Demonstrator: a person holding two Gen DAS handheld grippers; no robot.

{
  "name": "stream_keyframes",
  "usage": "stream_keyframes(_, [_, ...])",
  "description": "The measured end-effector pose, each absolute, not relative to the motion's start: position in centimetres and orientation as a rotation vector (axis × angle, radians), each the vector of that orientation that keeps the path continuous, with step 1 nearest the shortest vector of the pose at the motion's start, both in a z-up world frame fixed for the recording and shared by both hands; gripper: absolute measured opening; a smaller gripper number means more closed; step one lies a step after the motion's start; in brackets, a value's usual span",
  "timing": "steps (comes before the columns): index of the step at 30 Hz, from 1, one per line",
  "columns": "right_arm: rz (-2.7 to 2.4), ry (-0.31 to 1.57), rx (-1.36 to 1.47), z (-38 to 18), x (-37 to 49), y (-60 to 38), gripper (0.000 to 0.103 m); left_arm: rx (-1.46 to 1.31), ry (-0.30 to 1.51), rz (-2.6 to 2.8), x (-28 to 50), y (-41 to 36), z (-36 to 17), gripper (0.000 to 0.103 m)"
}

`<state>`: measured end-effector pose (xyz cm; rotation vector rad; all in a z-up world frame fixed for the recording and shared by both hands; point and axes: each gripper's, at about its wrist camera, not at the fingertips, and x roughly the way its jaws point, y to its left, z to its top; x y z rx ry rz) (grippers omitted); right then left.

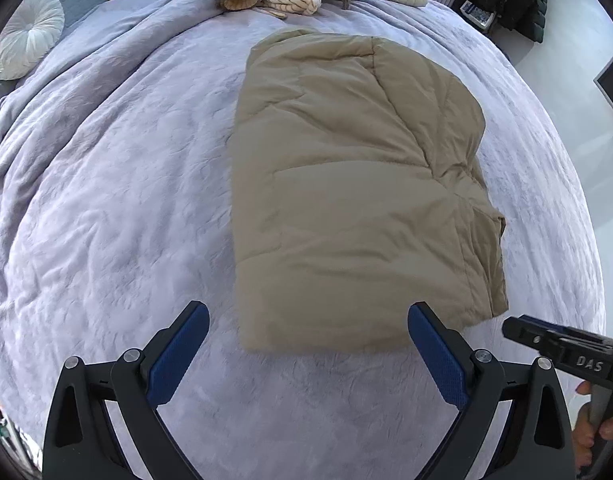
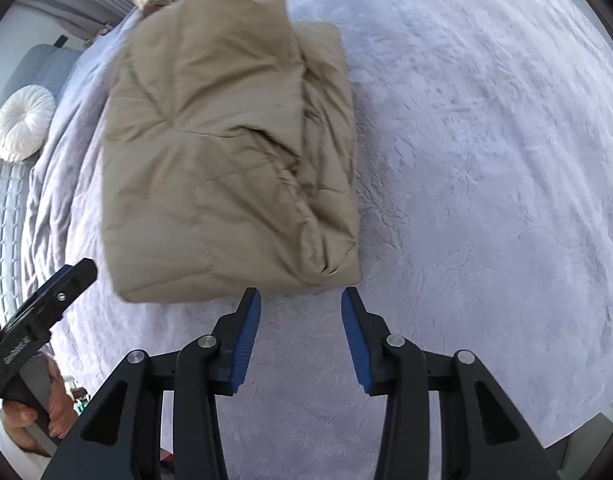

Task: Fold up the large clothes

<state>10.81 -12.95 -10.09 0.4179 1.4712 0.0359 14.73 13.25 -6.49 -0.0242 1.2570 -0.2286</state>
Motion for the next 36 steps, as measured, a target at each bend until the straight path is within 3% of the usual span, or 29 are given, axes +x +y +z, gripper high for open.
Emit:
stream_keyframes(4, [0.066,1.454,0.404,-8.5,10.5,-11.8,0.046,-0.018,1.263,-0.209,14.0,14.0,-5.3,0.099])
stream_keyframes(12, [0.092,1.39,0.324,-4.0,9.8,-9.0,0.077,-0.032,1.226,-0.211,12.6,15.4,-1.2,0.102])
stream_keyframes(17, [0.075,1.345,0.276,-1.1,9.3,-8.3,0.081,-0.048,1.197,-0.203,11.7,15.6,1.0,0.102])
stream_keyframes(20, [0.049,1.307,0.256,0.5,9.0,-8.1,0.095,-0.051,1.194,-0.193,11.4,15.5,2.0,0.102])
stream_keyframes(23, [0.026,1.27,0.219,1.8,8.9,-7.8,0.095,-0.033,1.171,-0.178,11.0,15.3,3.1,0.102])
stream_keyframes(24, [0.016,1.254,0.208,2.2,8.8,-7.7,0.102,-0.022,1.165,-0.17,10.9,15.3,3.3,0.102])
stream_keyframes(36, [-0.054,1.152,0.155,6.5,8.1,-6.5,0.103,0.002,1.098,-0.1,10.1,15.9,6.6,0.102])
